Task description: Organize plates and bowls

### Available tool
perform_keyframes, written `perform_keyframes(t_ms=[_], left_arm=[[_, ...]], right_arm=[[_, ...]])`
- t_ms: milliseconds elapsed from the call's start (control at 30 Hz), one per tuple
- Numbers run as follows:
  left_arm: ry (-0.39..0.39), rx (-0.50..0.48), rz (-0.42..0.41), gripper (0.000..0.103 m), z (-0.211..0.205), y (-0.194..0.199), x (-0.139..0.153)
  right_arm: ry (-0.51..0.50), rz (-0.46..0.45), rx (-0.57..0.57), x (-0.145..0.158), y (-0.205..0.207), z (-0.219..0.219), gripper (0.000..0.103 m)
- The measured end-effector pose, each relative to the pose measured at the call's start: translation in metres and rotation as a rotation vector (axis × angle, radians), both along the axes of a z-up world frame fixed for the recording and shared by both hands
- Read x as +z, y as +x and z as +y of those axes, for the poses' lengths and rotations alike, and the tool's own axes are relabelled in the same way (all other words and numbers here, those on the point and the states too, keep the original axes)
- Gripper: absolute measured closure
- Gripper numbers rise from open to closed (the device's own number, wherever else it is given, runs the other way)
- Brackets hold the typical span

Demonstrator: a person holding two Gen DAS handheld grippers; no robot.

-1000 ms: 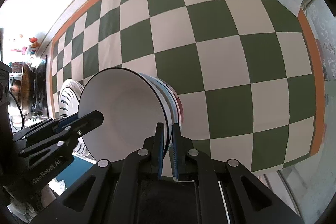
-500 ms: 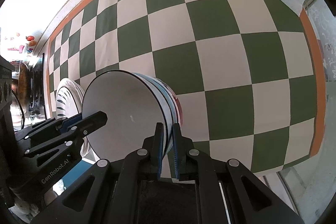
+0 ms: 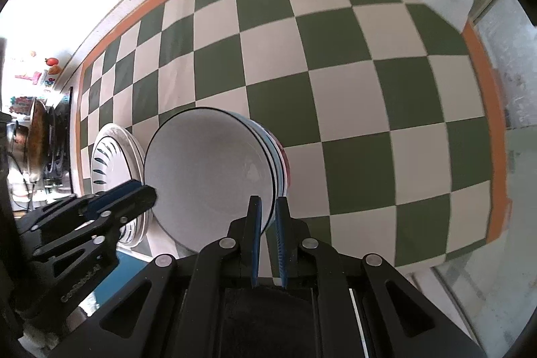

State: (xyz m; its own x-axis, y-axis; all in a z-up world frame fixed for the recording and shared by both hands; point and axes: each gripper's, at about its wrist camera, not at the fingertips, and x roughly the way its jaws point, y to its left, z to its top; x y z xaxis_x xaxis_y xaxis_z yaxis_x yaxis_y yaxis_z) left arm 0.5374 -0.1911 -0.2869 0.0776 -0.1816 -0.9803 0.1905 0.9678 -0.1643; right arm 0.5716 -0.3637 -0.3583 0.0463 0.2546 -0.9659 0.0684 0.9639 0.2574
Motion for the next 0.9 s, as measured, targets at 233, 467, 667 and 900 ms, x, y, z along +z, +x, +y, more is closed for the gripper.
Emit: perform_keyframes(t_ms=[233, 467, 667, 900], left_arm=[[-0.012, -0.006, -0.087, 0.08, 0.009, -0.02, 0.041], [-0.006, -0.029, -0.174, 0.051, 0.013, -0.031, 0.068], [-0.026, -0.006, -0.215, 0.021, 0.02, -0.034, 0.084], [-0.055, 0.0, -0.244, 0.01, 0.023, -0.04, 0.105]], right_arm=[[-0.019, -0.082, -0.007, 0.04, -0.03, 0.004, 0.092], [-0.044, -0.168, -0.021, 0.082, -0.057, 0.004, 0.07], [-0.066, -0.221, -0.015, 0.109, -0.07, 0.006, 0.04], [-0.058, -0.256, -0.031, 0.135, -0.082, 0.0, 0.023]])
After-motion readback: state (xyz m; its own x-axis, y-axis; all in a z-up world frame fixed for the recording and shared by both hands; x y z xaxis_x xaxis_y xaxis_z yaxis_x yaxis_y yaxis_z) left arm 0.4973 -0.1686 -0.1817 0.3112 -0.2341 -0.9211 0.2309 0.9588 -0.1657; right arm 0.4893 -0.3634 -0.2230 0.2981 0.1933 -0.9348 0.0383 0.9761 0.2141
